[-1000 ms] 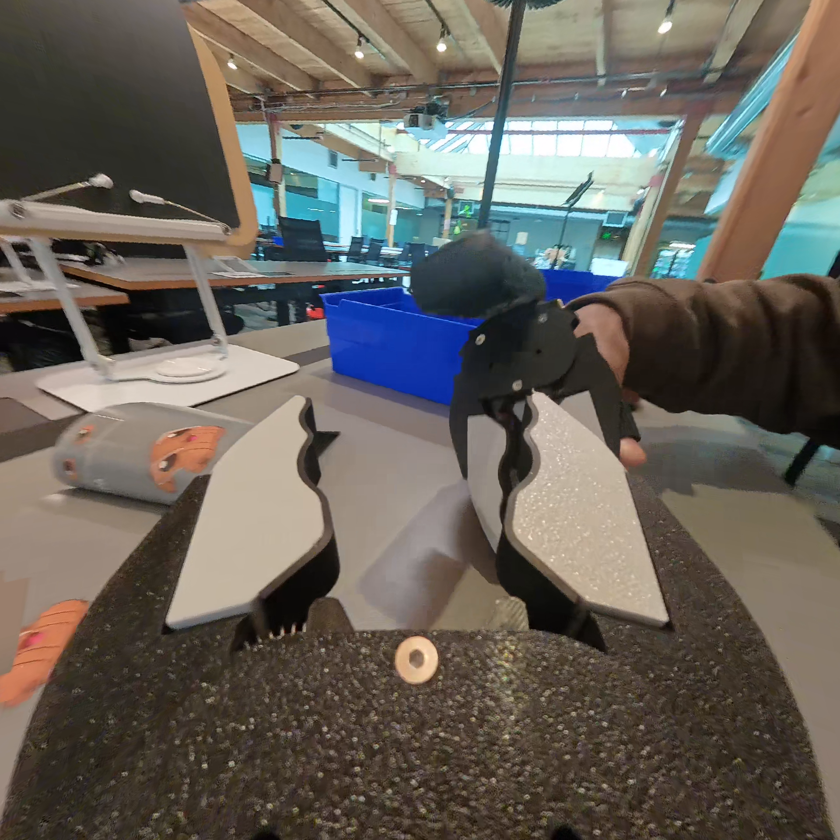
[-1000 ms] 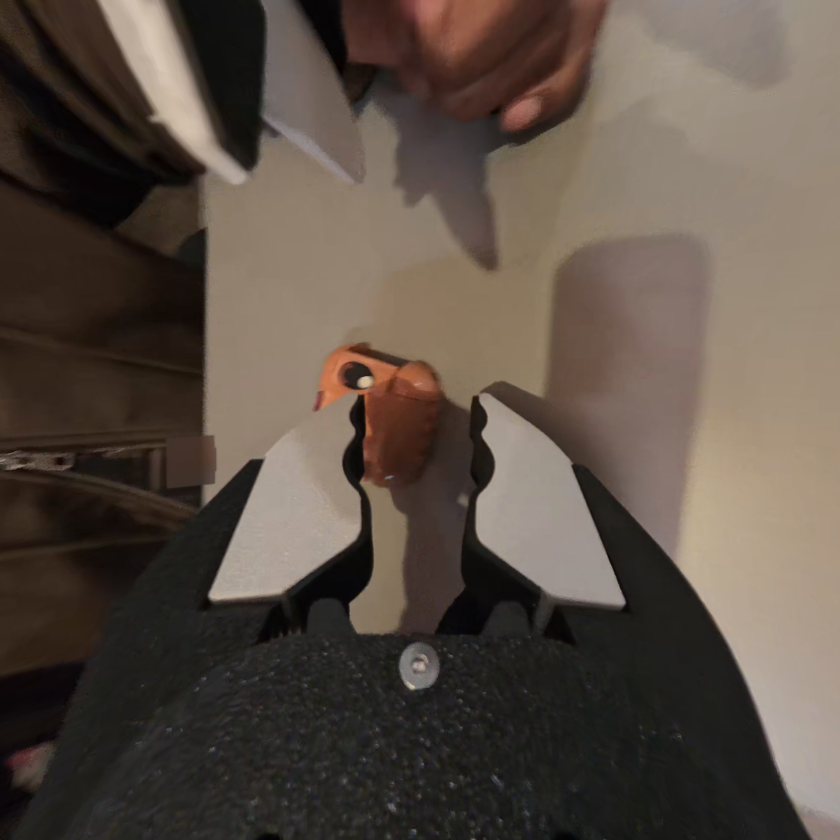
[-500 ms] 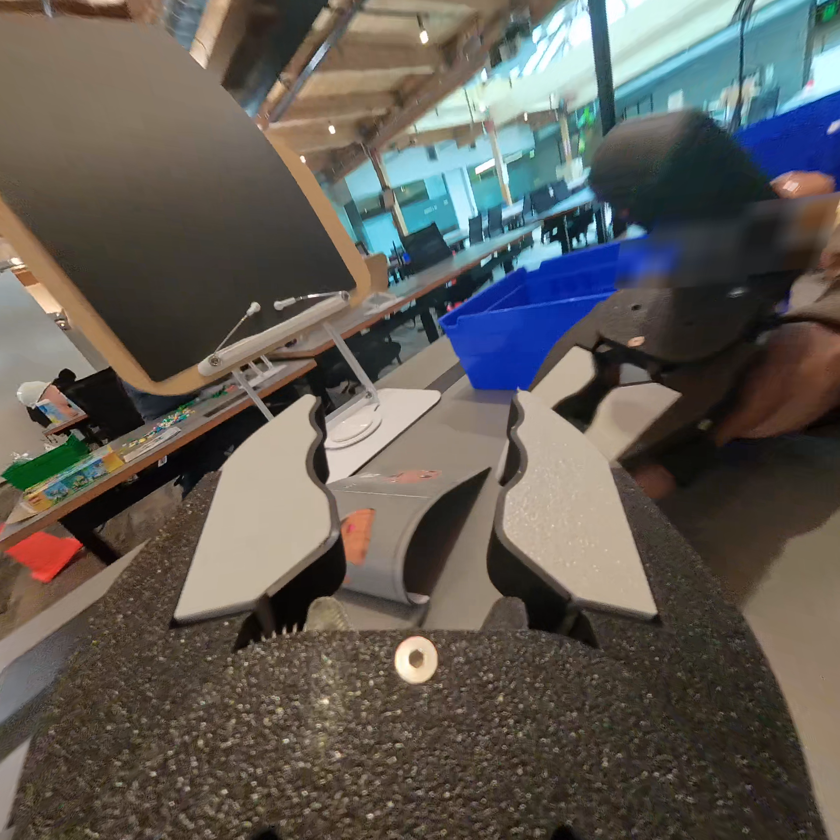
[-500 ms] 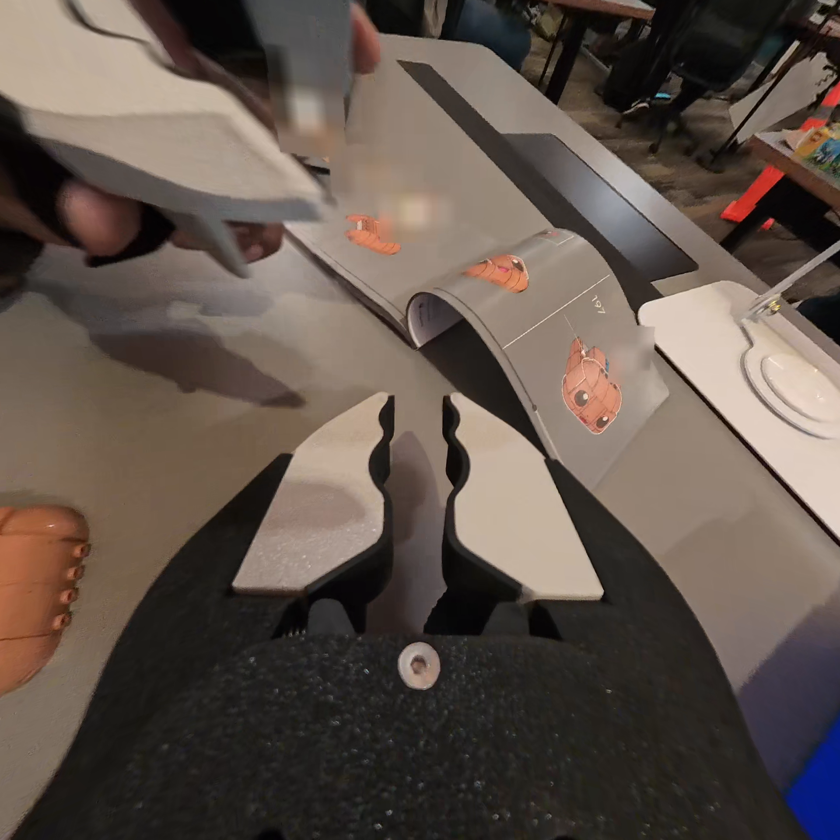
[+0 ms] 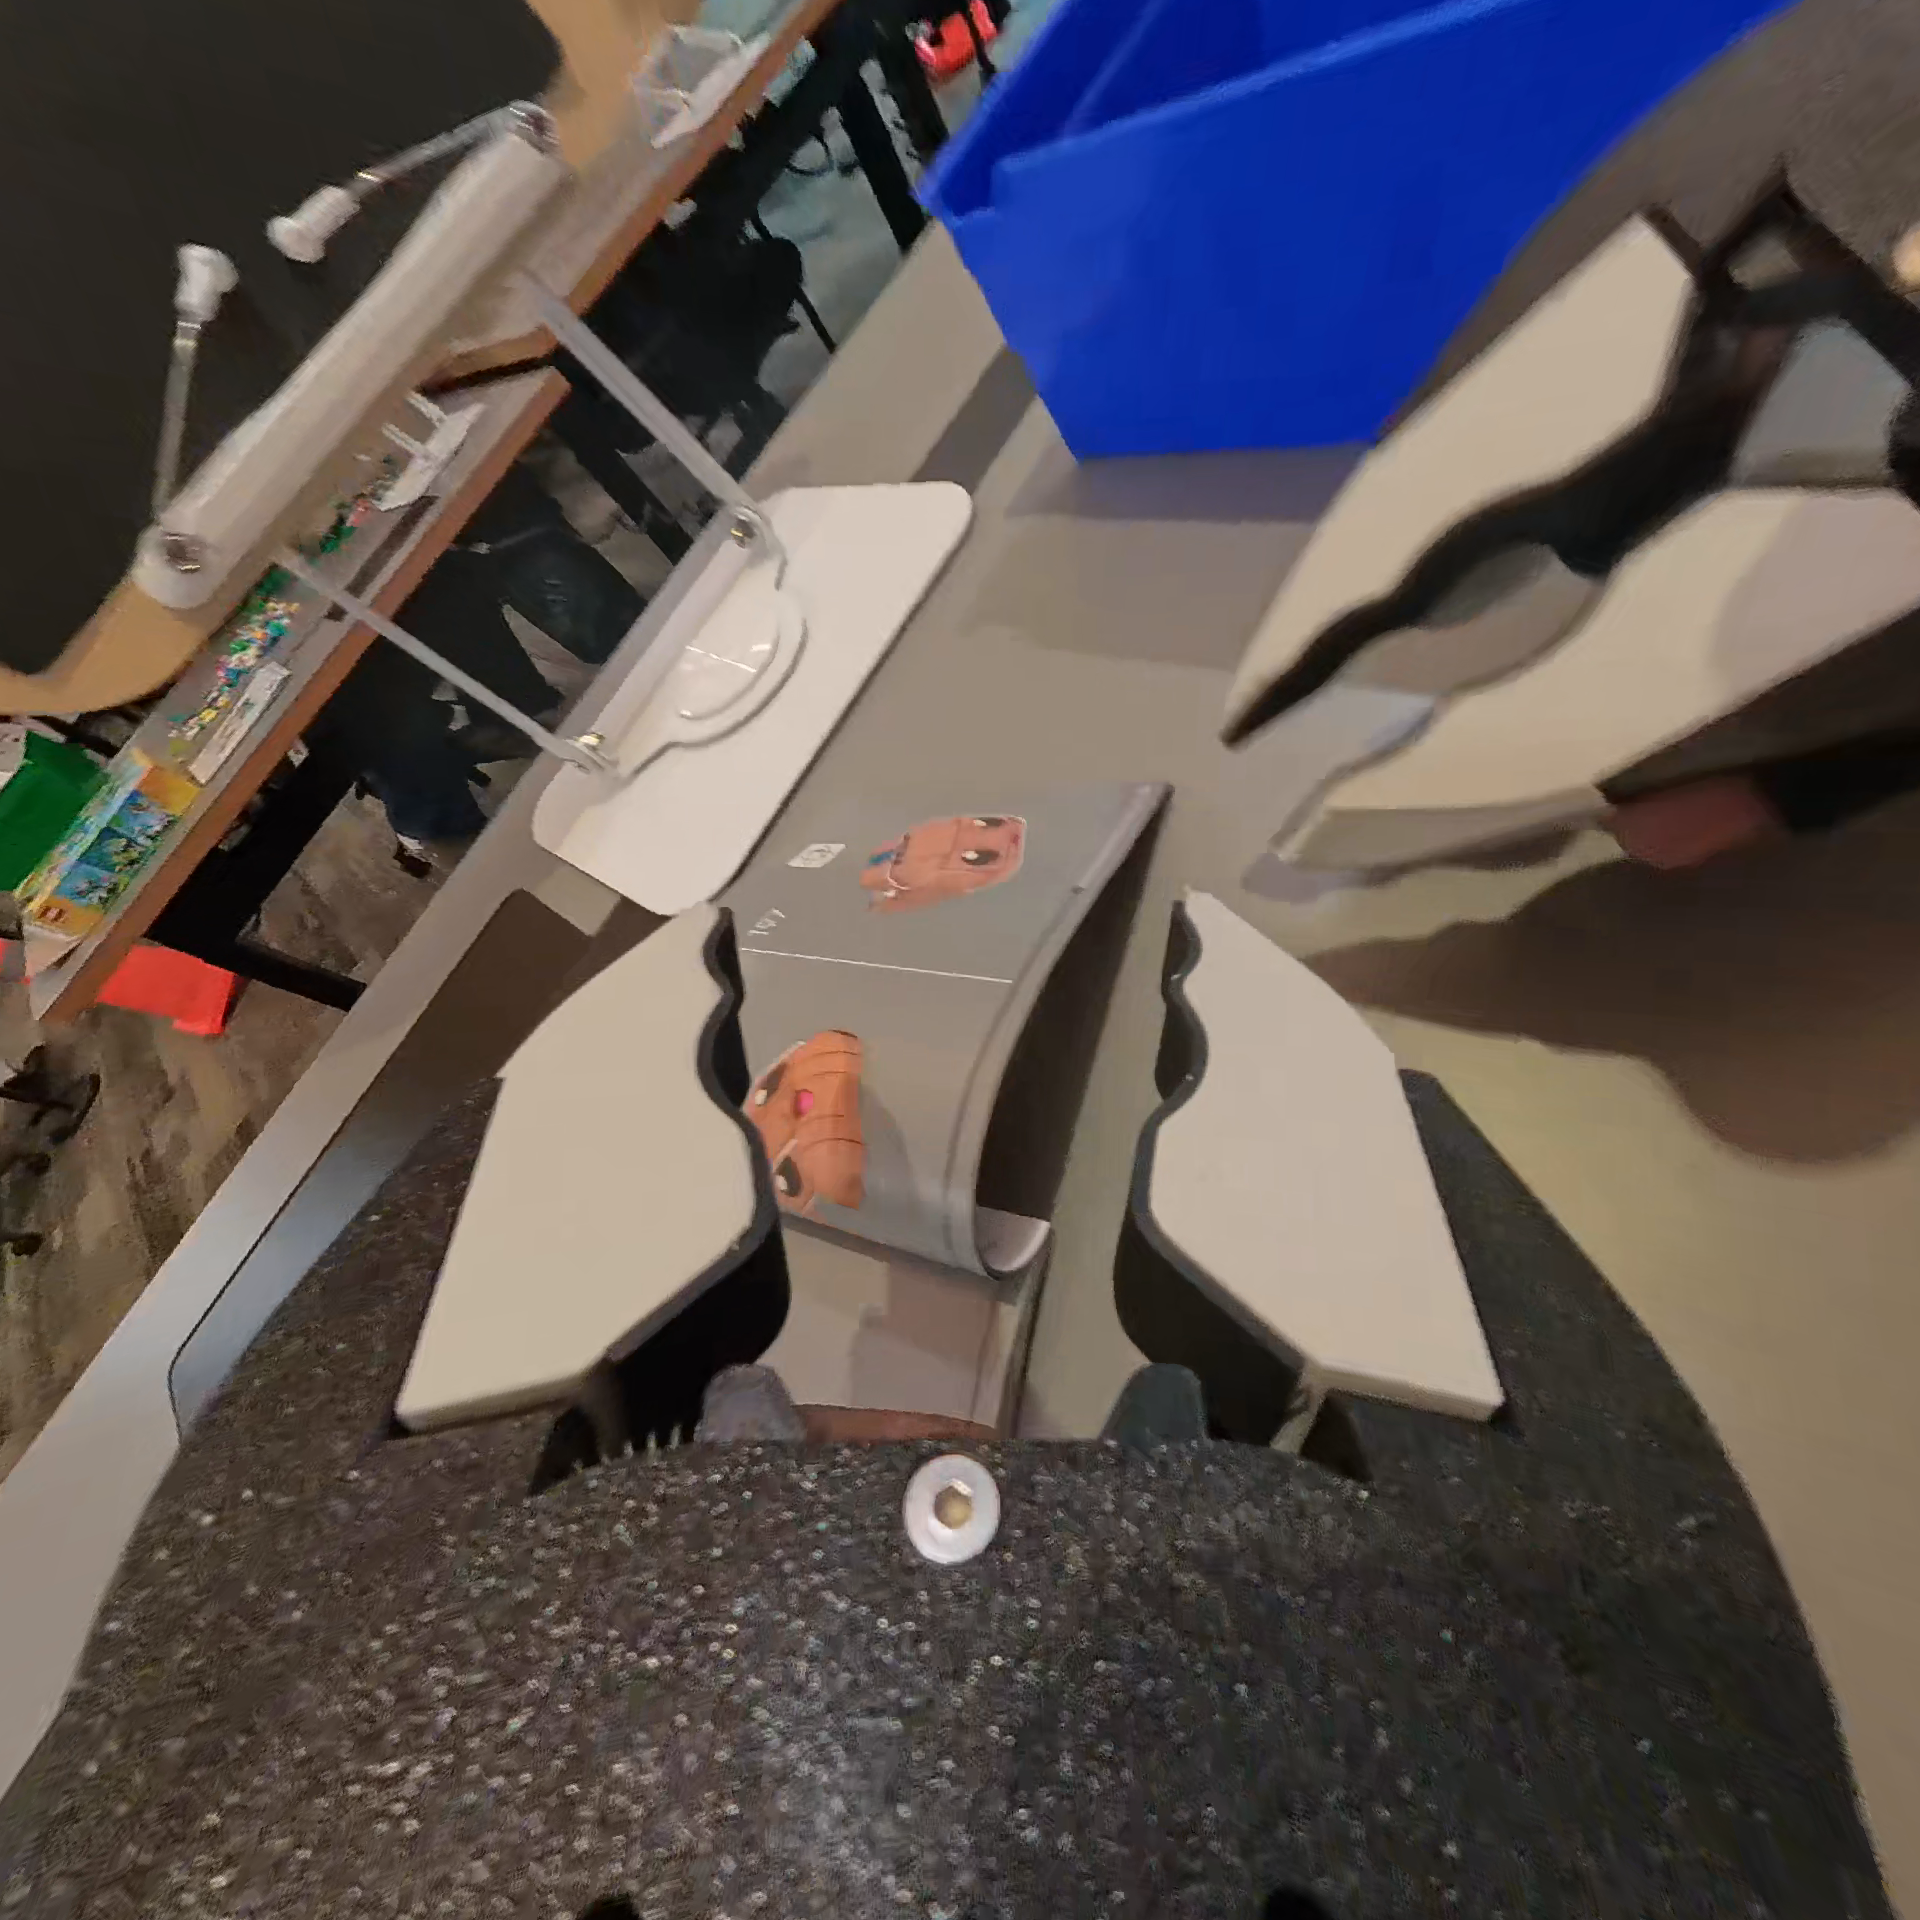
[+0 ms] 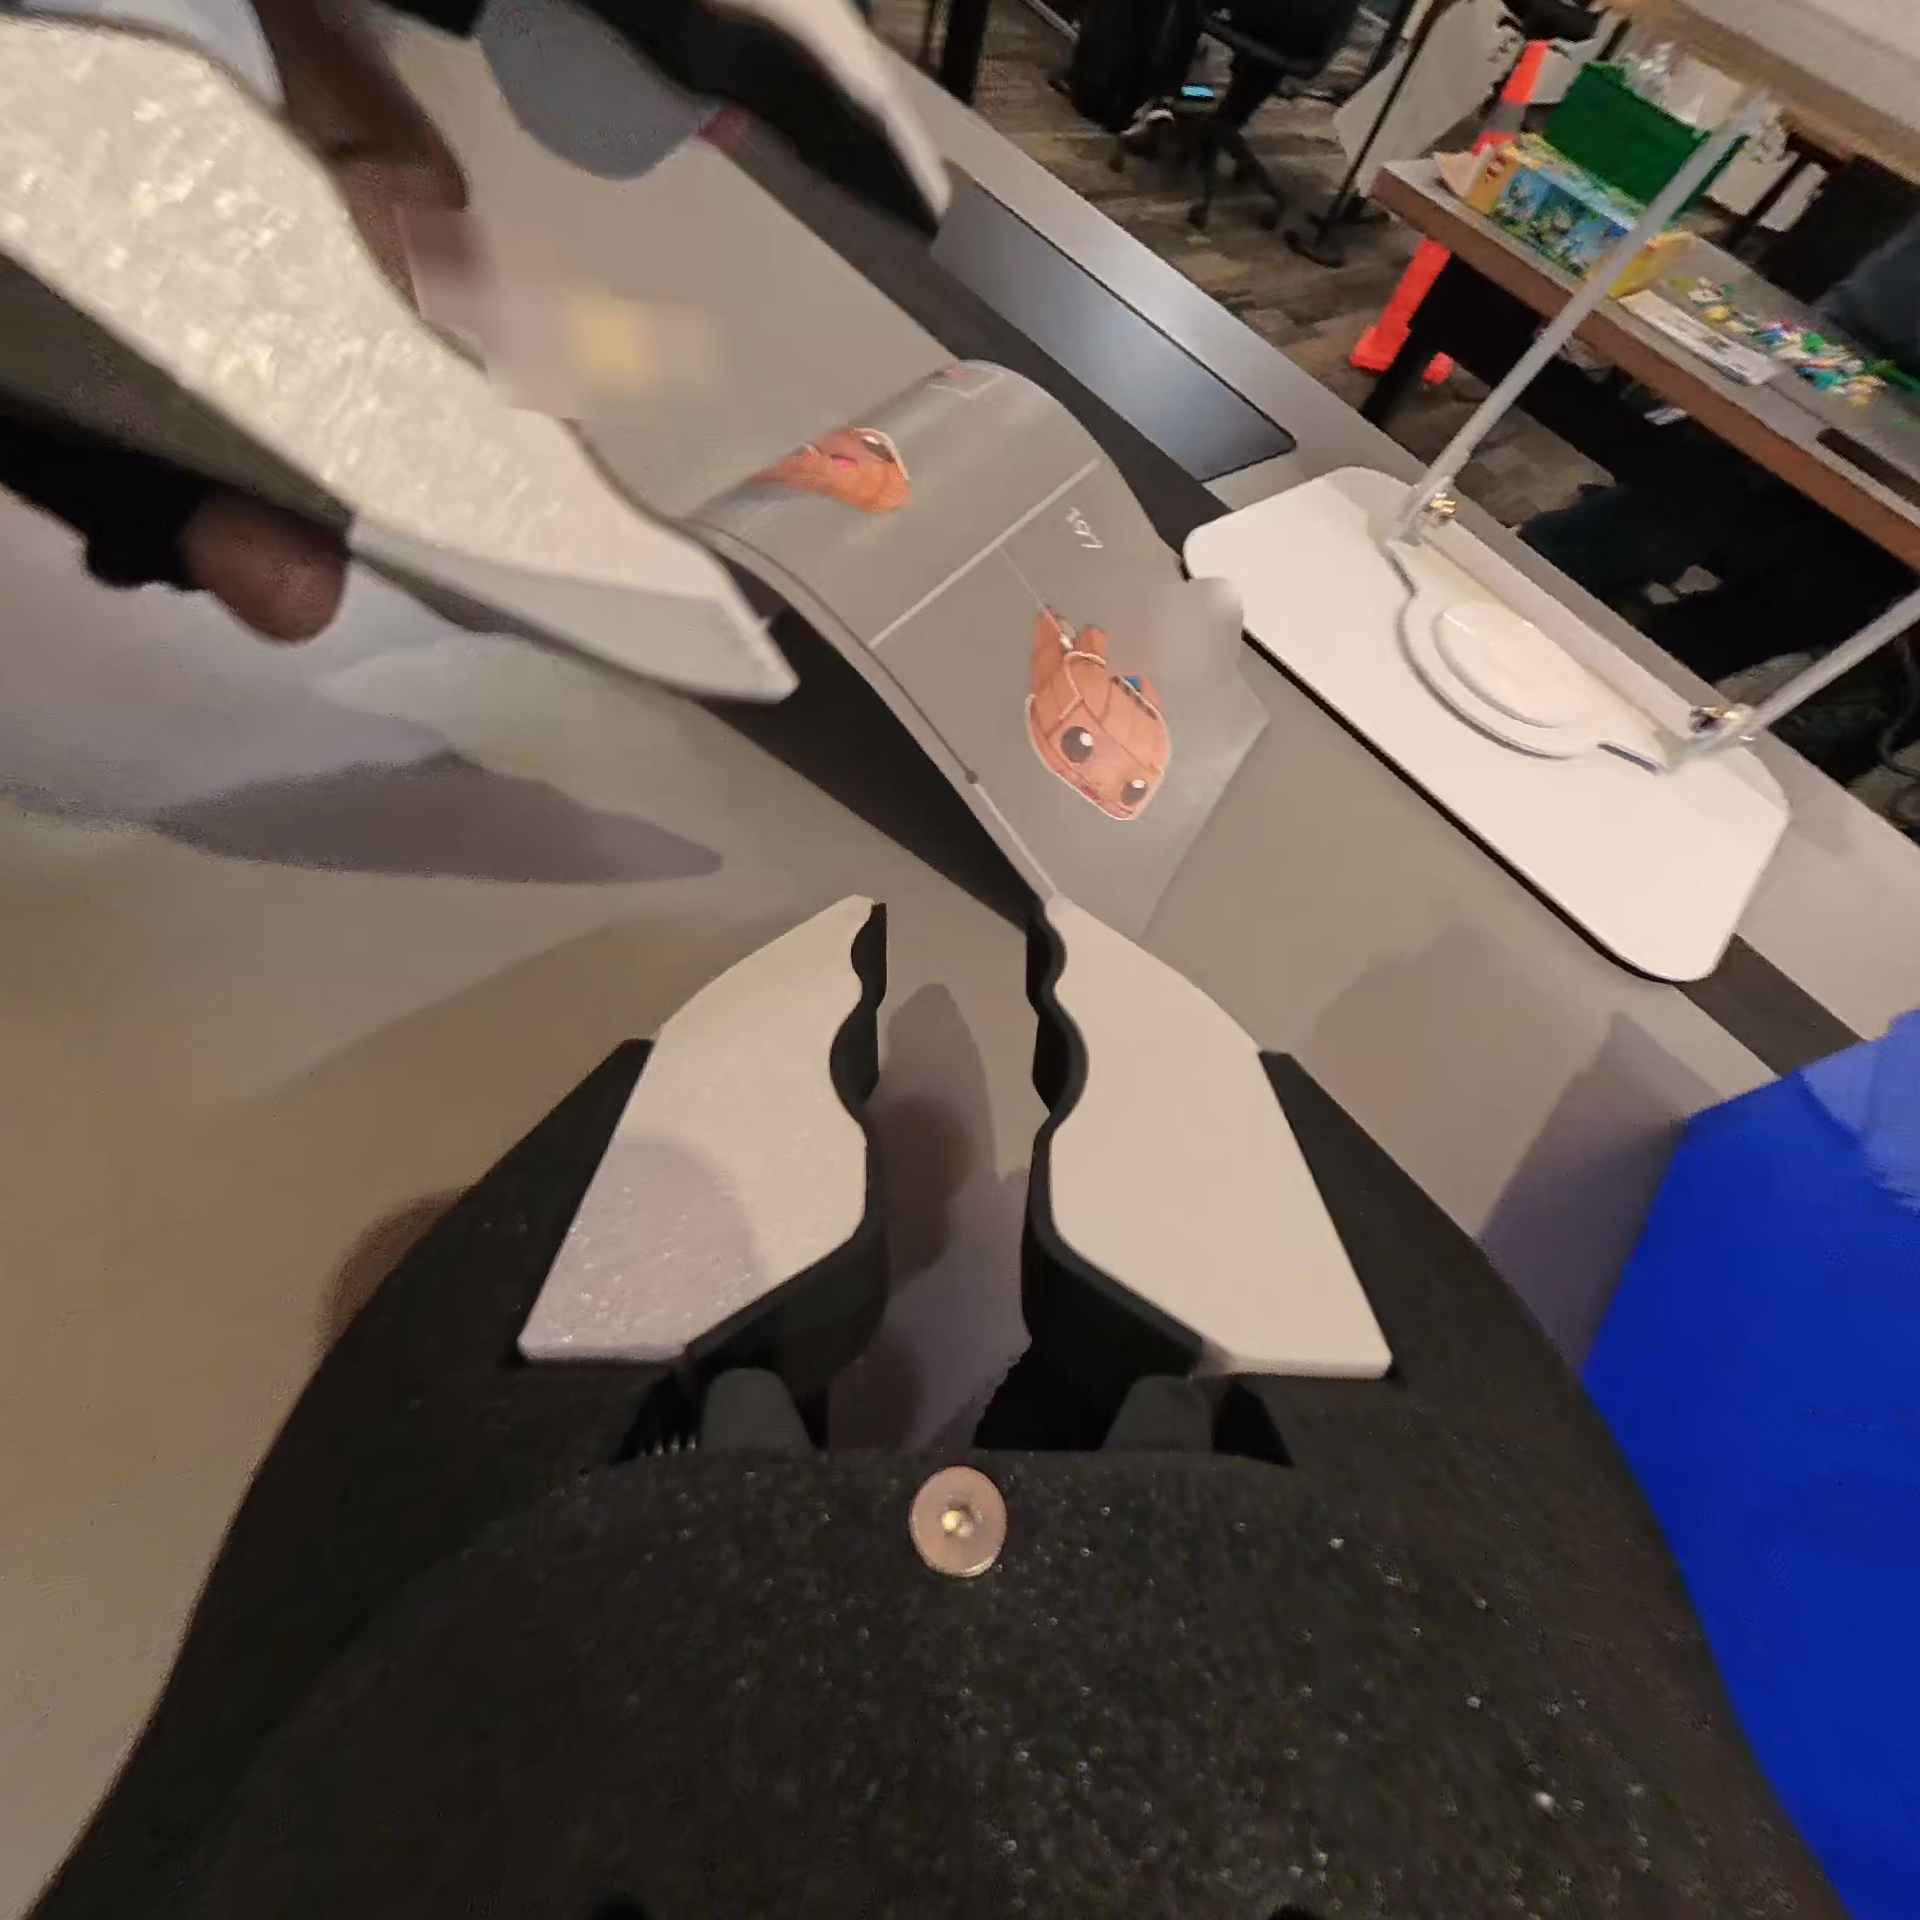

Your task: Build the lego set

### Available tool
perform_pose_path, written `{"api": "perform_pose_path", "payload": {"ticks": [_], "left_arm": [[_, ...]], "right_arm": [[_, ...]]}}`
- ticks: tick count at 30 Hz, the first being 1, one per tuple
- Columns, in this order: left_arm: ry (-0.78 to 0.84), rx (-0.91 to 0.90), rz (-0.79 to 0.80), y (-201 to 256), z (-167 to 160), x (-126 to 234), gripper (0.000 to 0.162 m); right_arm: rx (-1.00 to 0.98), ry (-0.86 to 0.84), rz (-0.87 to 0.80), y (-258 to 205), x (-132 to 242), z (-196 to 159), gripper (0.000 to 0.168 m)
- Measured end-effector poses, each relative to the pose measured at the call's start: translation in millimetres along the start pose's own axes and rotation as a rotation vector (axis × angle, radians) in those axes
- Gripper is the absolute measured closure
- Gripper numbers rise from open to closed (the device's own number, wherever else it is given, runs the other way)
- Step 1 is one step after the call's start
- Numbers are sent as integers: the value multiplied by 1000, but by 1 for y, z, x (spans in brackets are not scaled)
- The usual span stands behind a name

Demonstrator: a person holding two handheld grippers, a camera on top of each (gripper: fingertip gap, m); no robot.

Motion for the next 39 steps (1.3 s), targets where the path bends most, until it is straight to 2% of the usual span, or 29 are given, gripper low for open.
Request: {"api": "perform_pose_path", "payload": {"ticks": [4,7,10,12,14,18,21,24,27,35,39], "left_arm": [[-84,-110,-23,17,-9,-6,98],[-88,-150,-48,29,-7,-15,99],[-83,-170,-140,46,-7,-24,97],[-98,-190,-113,47,-9,-29,91],[-44,-172,-87,44,-8,-25,86],[118,34,-76,19,-8,-3,84],[233,232,-91,-2,-15,20,85],[331,448,-170,-14,-21,44,86],[407,666,-268,-21,-23,62,86],[372,856,-228,-47,-45,70,86],[286,833,-219,-46,-52,62,86]], "right_arm": [[0,-16,-79,7,3,-5,142],[-14,-39,-107,15,3,-10,142],[8,-109,-157,25,-2,-17,136],[23,-121,-149,28,-5,-19,134],[22,-93,-99,28,-6,-18,131],[18,14,70,21,-12,-7,124],[-83,71,230,16,-25,6,118],[-94,40,215,19,-40,12,101],[-91,12,200,21,-47,15,93],[-32,-100,320,0,-61,21,90],[-17,-95,342,-9,-57,24,92]]}}
Point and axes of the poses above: each gripper's, where its closed fingertips meet, x back along the fingers, z out of its top, y = z × x across the jaws, the point moved 9 cm from there along x, back along the fingers, and after that the axes turned 12 degrees about x, right-handed, at the moved point
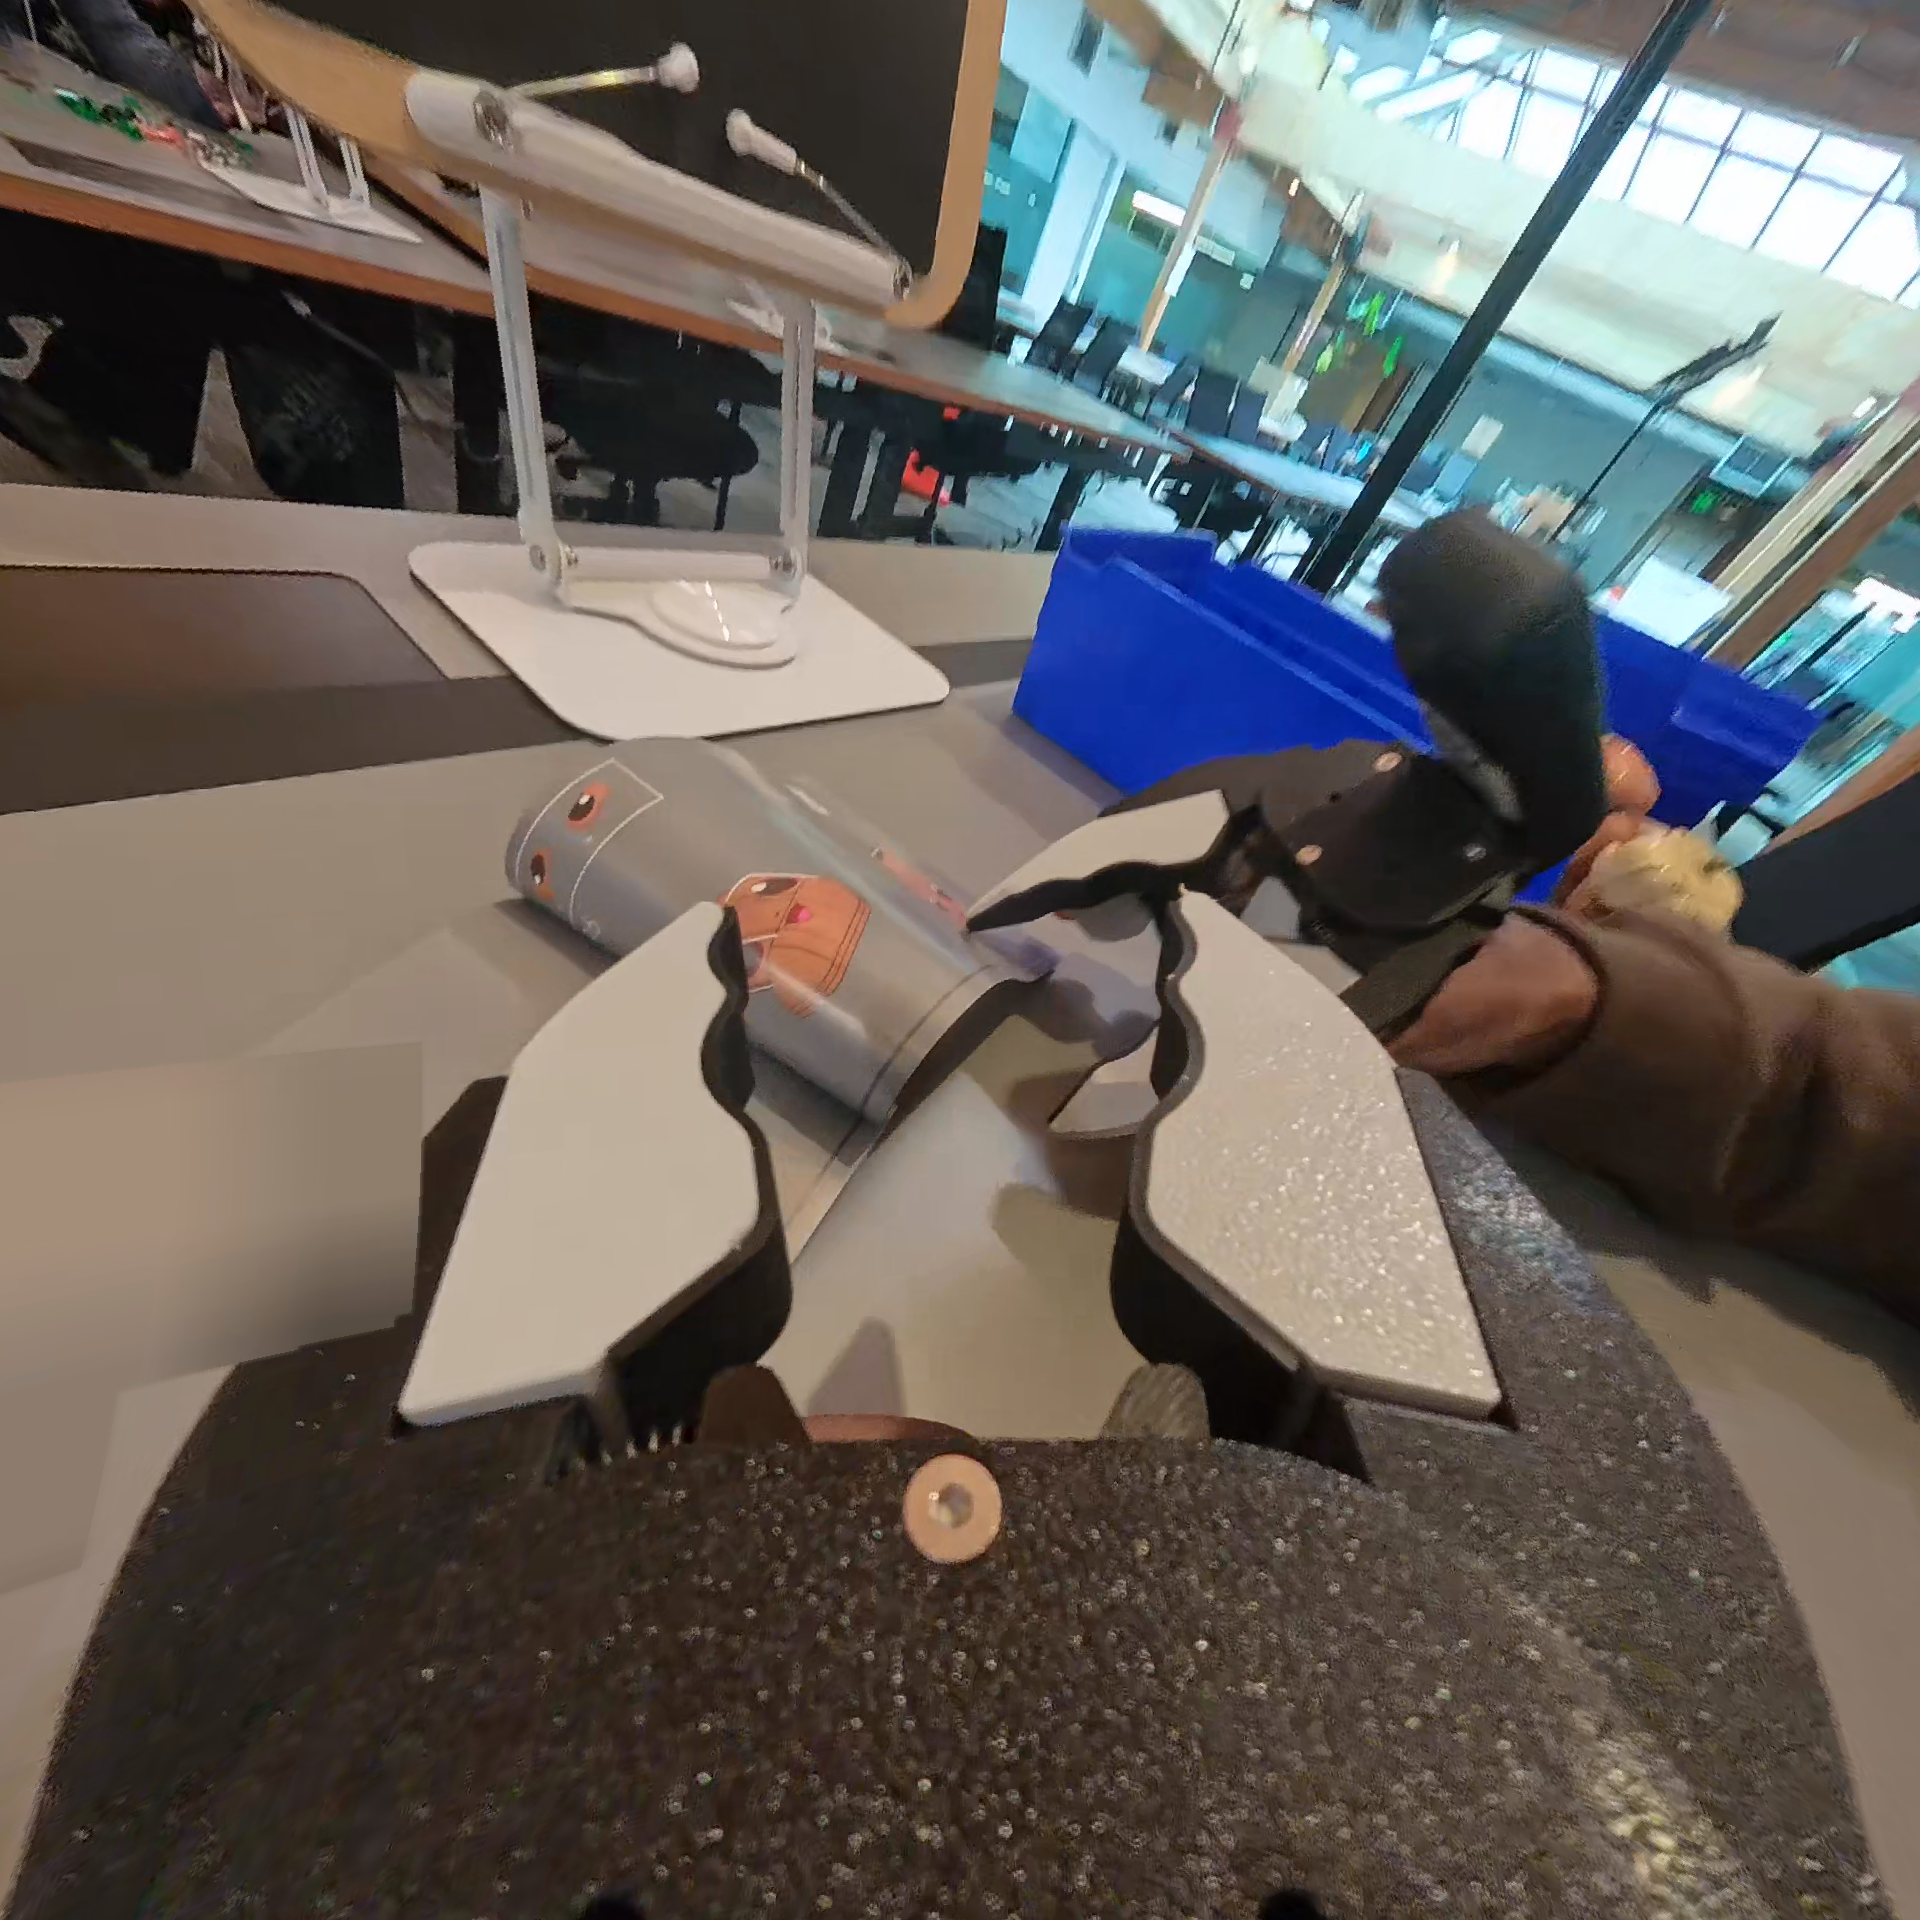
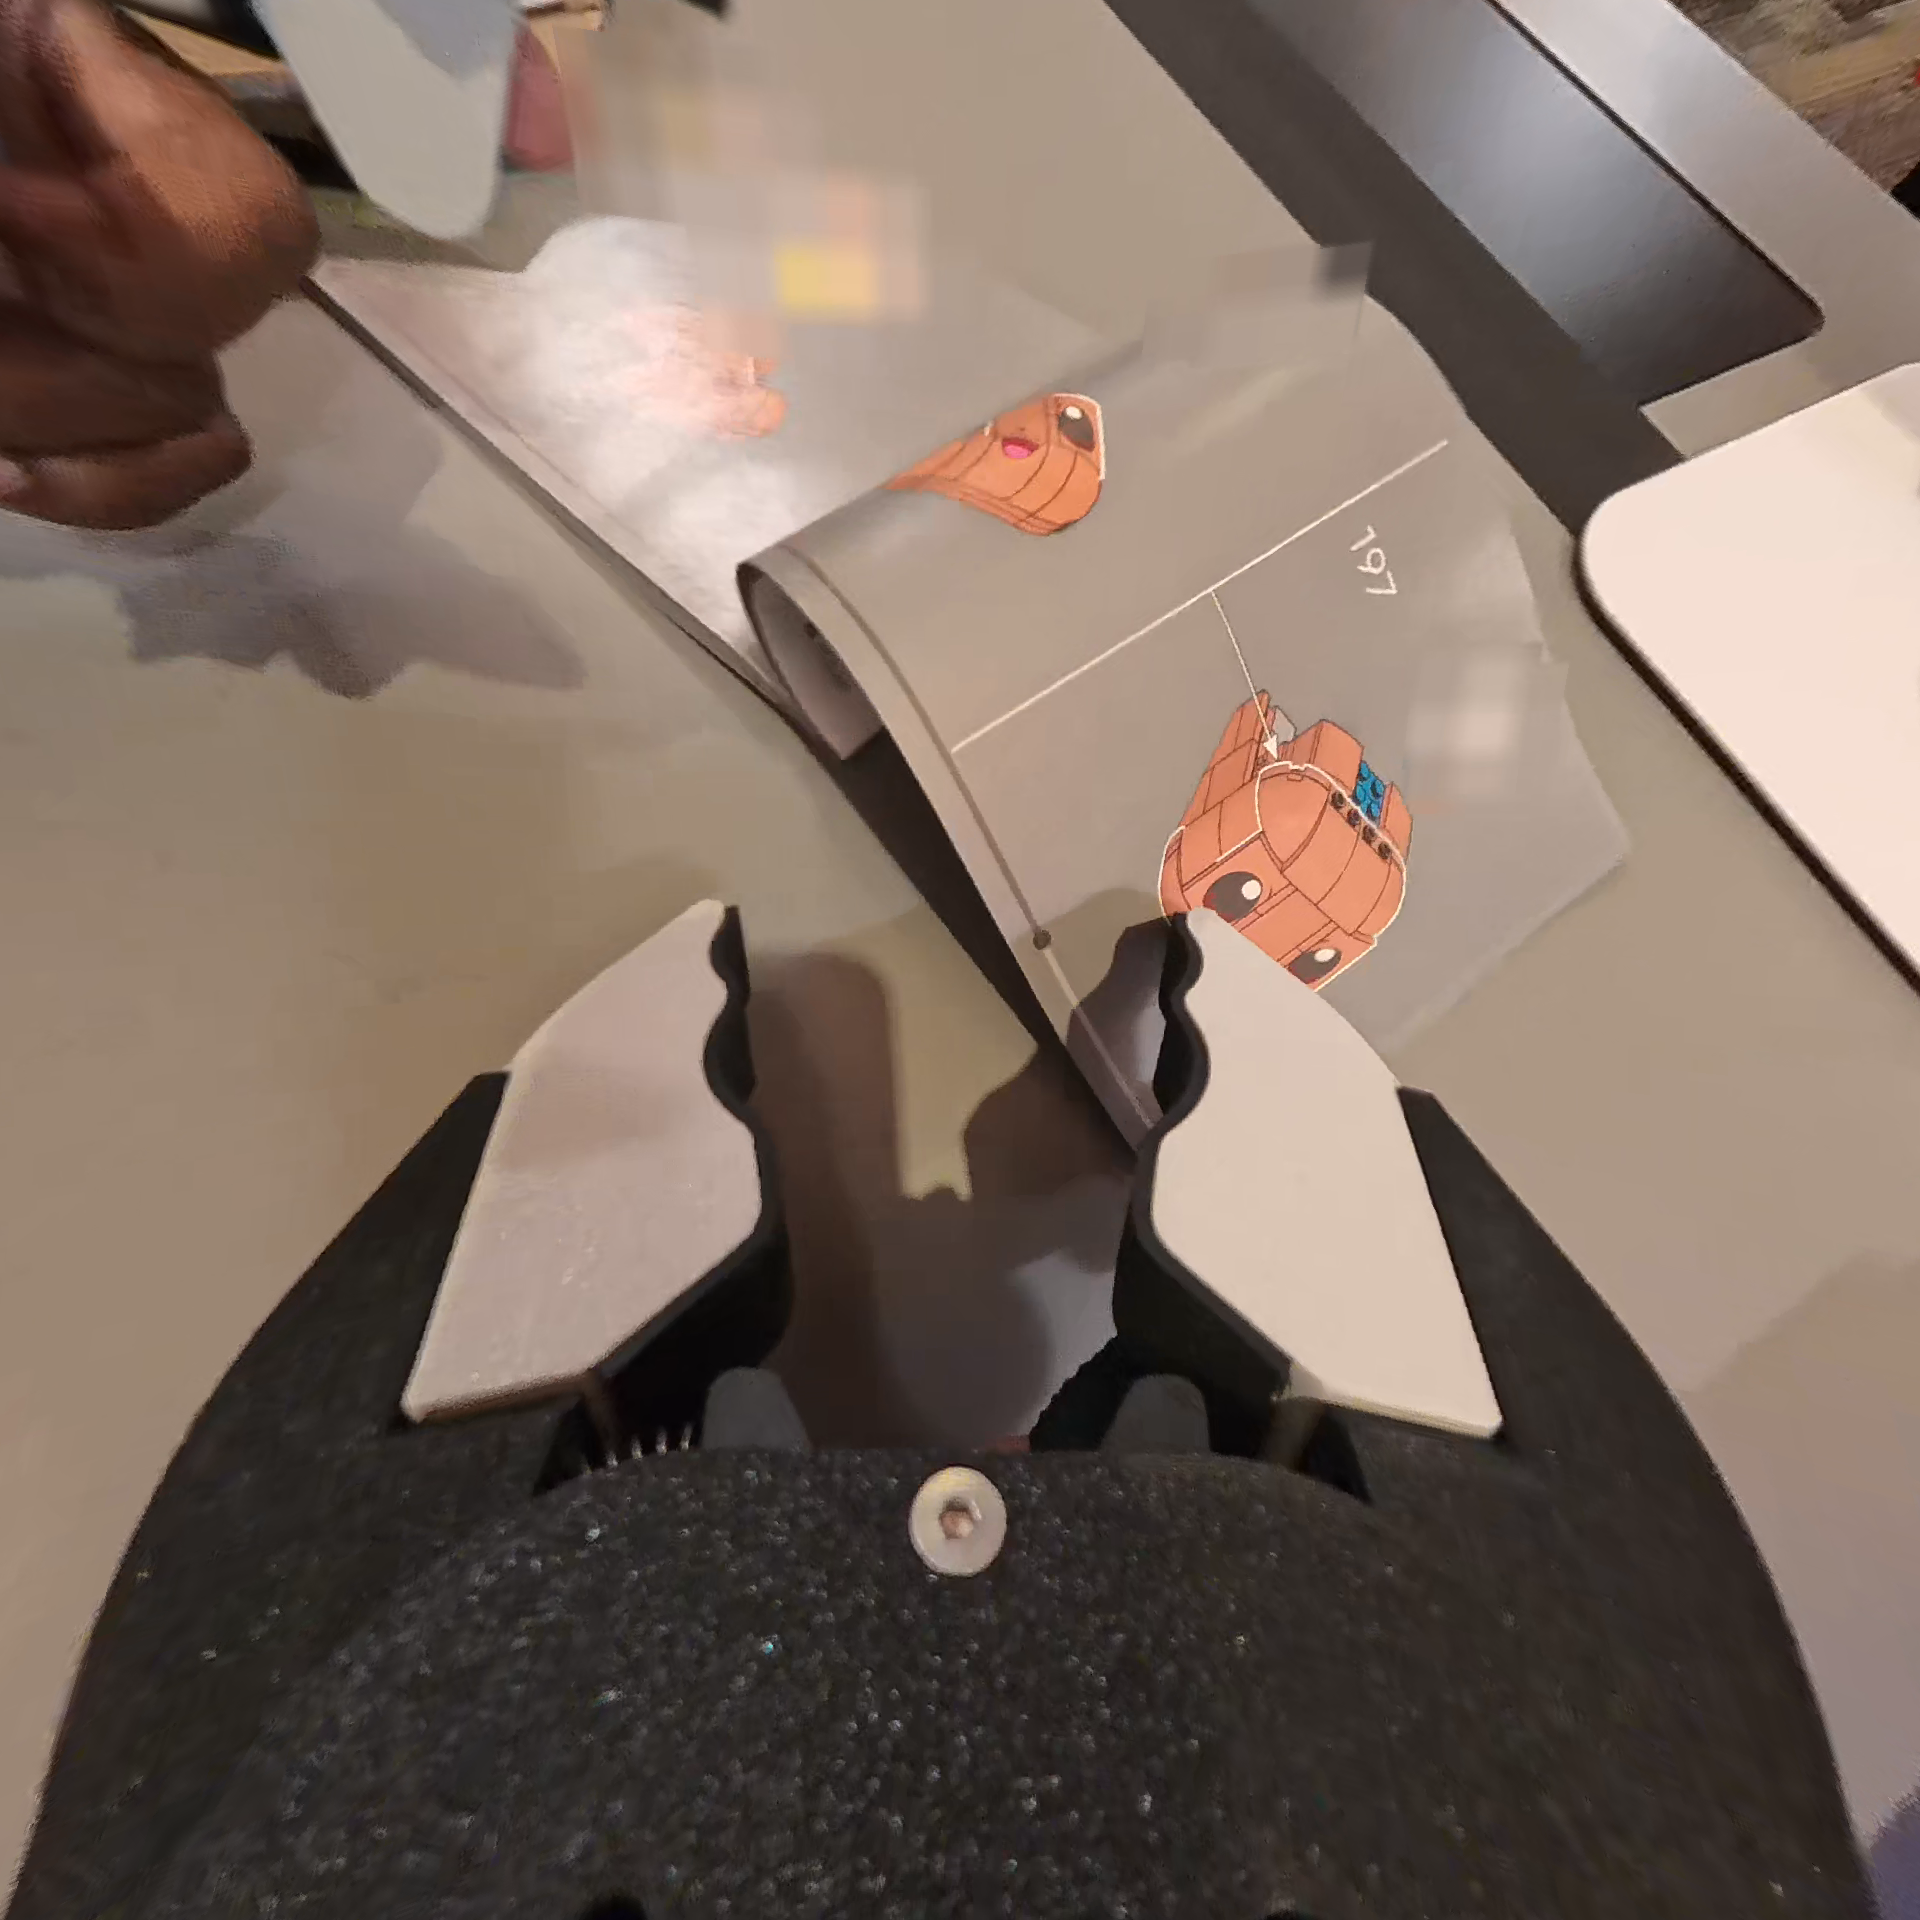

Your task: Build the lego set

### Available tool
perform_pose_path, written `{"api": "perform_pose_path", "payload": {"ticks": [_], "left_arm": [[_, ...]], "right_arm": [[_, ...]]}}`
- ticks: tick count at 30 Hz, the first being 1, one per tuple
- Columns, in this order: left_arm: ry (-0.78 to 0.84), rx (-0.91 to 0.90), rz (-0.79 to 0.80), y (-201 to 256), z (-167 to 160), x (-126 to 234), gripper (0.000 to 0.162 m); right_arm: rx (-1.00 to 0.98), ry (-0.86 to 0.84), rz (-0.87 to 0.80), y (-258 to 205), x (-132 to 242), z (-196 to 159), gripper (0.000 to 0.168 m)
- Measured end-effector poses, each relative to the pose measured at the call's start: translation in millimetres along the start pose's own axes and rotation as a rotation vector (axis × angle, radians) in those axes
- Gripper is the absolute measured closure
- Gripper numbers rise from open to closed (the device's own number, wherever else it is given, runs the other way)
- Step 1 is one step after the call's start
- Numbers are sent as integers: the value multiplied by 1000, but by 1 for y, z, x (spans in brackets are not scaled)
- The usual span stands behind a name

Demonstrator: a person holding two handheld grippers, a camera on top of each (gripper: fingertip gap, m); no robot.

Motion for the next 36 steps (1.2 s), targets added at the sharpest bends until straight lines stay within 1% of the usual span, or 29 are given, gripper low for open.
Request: {"api": "perform_pose_path", "payload": {"ticks": [5,8,11,14,17,19,23,32,36], "left_arm": [[-91,-126,77,-3,-7,-3,85],[-169,-259,132,-3,-11,-4,85],[-214,-402,206,-2,-14,-5,85],[-243,-465,250,-2,-16,-6,87],[-263,-495,327,-7,-18,-6,92],[-252,-497,351,-8,-17,-6,93],[-227,-480,371,-10,-15,-5,95],[-227,-540,425,-10,-20,-9,95],[-219,-527,436,-10,-19,-8,97]], "right_arm": [[16,19,13,-6,3,4,93],[26,25,25,-9,3,6,93],[35,35,31,-12,3,8,93],[40,48,40,-15,4,10,94],[49,50,41,-17,3,12,94],[55,50,43,-19,2,13,94],[67,56,47,-22,0,15,94],[92,97,57,-26,-4,18,95],[94,118,44,-24,-3,18,95]]}}
Point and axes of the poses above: each gripper's, where its closed fingertips meet, x back along the fingers, z out of its top, y = z × x across the jaws, the point moved 9 cm from there along x, back along the fingers, and after that the axes turned 12 degrees about x, right-handed, at the moved point
